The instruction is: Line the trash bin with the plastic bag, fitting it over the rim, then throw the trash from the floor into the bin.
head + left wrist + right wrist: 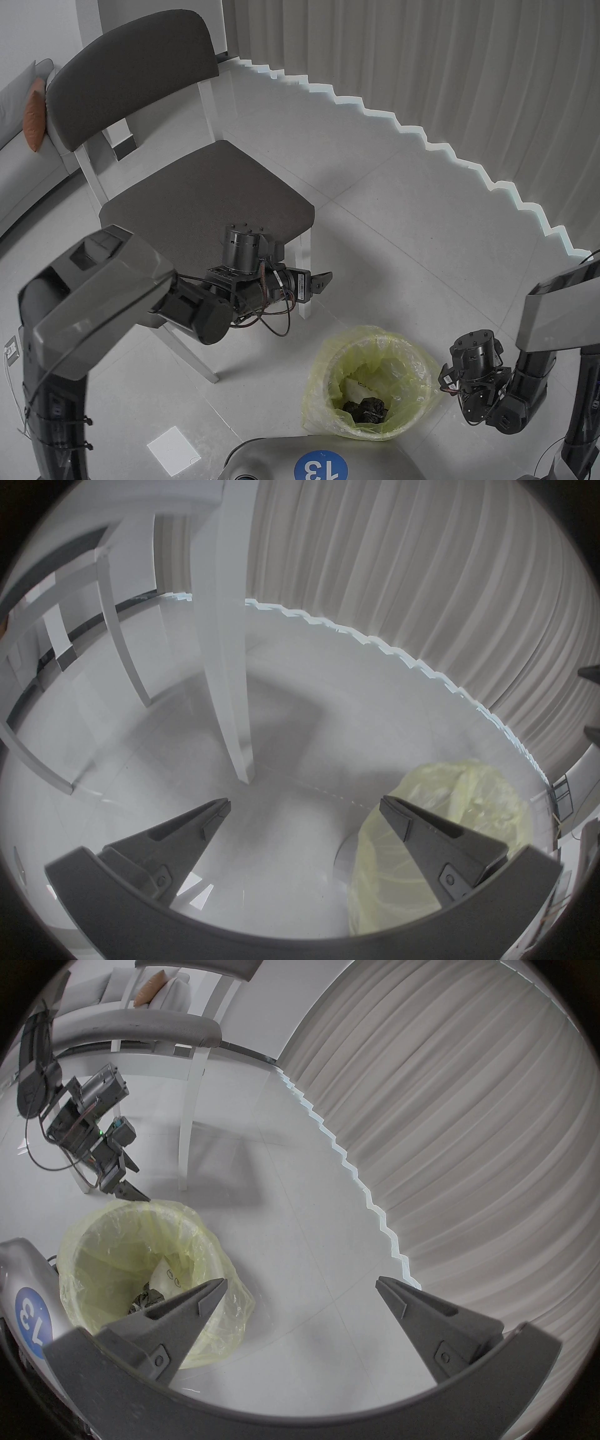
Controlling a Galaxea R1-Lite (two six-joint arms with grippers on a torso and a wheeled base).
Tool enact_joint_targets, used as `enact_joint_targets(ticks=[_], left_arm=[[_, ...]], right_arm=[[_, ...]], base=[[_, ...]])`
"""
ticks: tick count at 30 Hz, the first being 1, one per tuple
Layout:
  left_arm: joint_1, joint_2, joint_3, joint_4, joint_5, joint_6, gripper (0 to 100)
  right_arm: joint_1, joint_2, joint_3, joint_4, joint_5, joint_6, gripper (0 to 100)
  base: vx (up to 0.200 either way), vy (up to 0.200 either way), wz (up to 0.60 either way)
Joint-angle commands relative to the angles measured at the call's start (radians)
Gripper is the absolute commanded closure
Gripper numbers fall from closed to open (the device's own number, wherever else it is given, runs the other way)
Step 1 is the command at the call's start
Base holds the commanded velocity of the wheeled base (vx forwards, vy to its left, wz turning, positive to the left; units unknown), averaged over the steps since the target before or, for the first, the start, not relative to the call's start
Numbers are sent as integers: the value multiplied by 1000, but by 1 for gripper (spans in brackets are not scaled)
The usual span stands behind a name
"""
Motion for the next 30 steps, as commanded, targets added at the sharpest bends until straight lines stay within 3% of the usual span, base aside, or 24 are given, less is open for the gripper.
enact_joint_targets(ticks=[1, 8, 15, 19, 30], left_arm=[[-2, -242, 155, -74, -38, -13, 0], [11, -315, 195, -77, -38, -65, 0], [25, -349, 224, -80, -44, -70, 0], [24, -377, 236, -80, -75, -91, 0], [18, -393, 284, -112, -77, -93, 0]], right_arm=[[-53, 242, -24, -75, 15, -30, 0], [-107, 282, -81, -77, 61, -99, 0], [-110, 297, -128, -75, 88, -144, 0], [-111, 309, -153, -72, 136, -170, 0], [-125, 279, -114, -80, 134, -176, 0]], base=[[0, 0, 0], [0, 0, 0], [0, 0, 0], [0, 0, 0], [0, 0, 0]])
